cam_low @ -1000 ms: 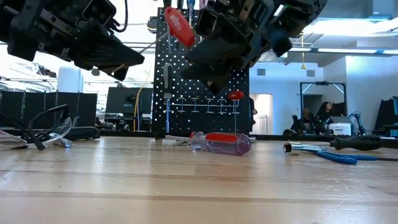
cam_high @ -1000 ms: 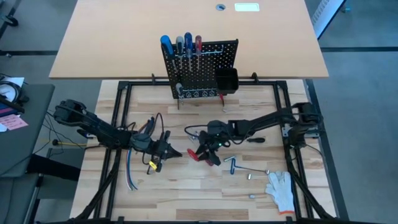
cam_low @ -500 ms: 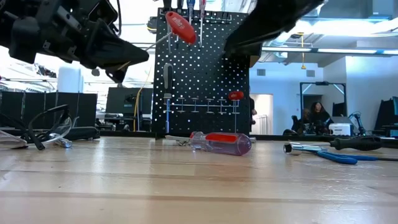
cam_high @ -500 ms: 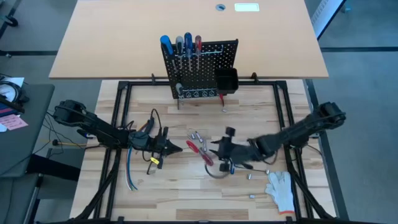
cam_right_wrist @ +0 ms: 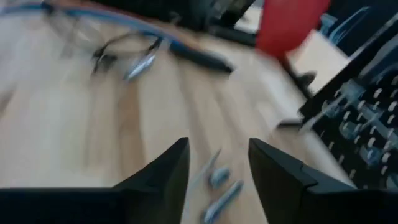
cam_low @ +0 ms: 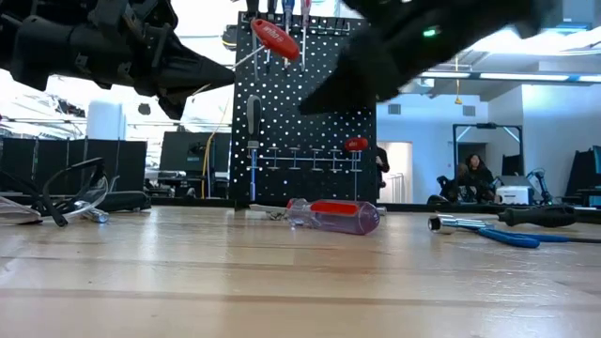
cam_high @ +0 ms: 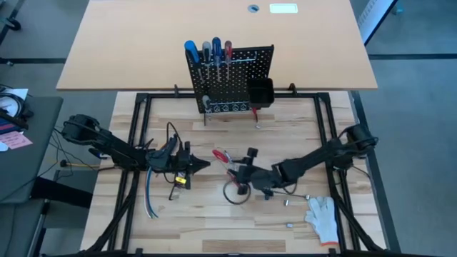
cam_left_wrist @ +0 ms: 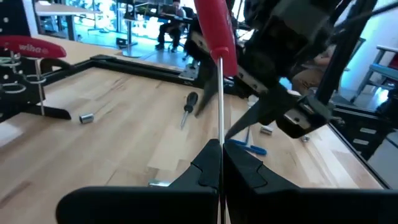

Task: Hang tools onto peg board
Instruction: Hang the allen wrench on the pegboard

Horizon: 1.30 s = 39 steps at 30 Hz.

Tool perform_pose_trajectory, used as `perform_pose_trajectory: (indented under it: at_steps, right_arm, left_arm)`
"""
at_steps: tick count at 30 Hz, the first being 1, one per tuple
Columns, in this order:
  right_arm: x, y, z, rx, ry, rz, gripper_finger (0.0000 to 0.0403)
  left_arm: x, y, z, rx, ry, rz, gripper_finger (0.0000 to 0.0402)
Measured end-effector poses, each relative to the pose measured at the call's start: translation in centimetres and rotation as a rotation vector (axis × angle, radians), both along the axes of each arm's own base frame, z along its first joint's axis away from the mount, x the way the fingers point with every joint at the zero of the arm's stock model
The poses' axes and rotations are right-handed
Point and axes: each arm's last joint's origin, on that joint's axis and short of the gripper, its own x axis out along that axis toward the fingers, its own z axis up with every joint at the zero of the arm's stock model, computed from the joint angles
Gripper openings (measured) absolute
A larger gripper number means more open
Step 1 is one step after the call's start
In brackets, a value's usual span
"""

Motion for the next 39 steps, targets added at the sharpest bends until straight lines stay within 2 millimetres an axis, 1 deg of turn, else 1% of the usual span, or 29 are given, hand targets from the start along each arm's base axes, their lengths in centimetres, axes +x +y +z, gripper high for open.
perform_pose_trajectory:
  at_steps: [4,7,9,13,18,23,26,29,36,39]
  right_arm:
    - [1.7,-0.6,1.9,-0.052,-0.022,-0.020,0.0225]
    - [2.1,-0.6,3.3,-0.125,0.008,-0.106,0.0264]
    - [2.4,-0.4,4.4,-0.162,0.025,-0.151,0.0278]
    - [3.2,-0.1,5.4,-0.190,0.039,-0.184,0.0285]
    - [4.7,-0.1,4.8,-0.340,0.108,-0.265,0.0285]
    - [6.3,0.3,4.3,-0.428,0.158,-0.270,0.0284]
    - [6.9,0.5,4.3,-0.459,0.169,-0.292,0.0269]
    - [7.0,0.4,4.6,-0.469,0.168,-0.305,0.0234]
    - [6.9,0.4,4.8,-0.463,0.166,-0.305,0.0100]
    - [6.8,0.4,4.6,-0.471,0.187,-0.300,0.0096]
  left_arm:
    - [0.0,0.1,-0.1,-0.010,0.005,0.020,0.0000]
    - [0.0,0.1,-0.1,-0.031,0.007,0.046,0.0000]
    - [0.0,0.2,-0.1,-0.038,0.008,0.062,0.0000]
    - [0.0,0.3,-0.1,-0.056,-0.002,0.091,0.0000]
    - [0.0,0.3,-0.1,-0.067,-0.002,0.103,0.0000]
    - [0.0,0.3,-0.1,-0.067,-0.001,0.103,0.0000]
    - [0.0,0.3,-0.1,-0.067,0.000,0.104,0.0000]
    - [0.0,0.3,-0.1,-0.066,0.001,0.104,0.0000]
    - [0.0,0.3,-0.1,-0.070,-0.002,0.100,0.0000]
    - [0.0,0.3,-0.1,-0.068,0.003,0.099,0.0000]
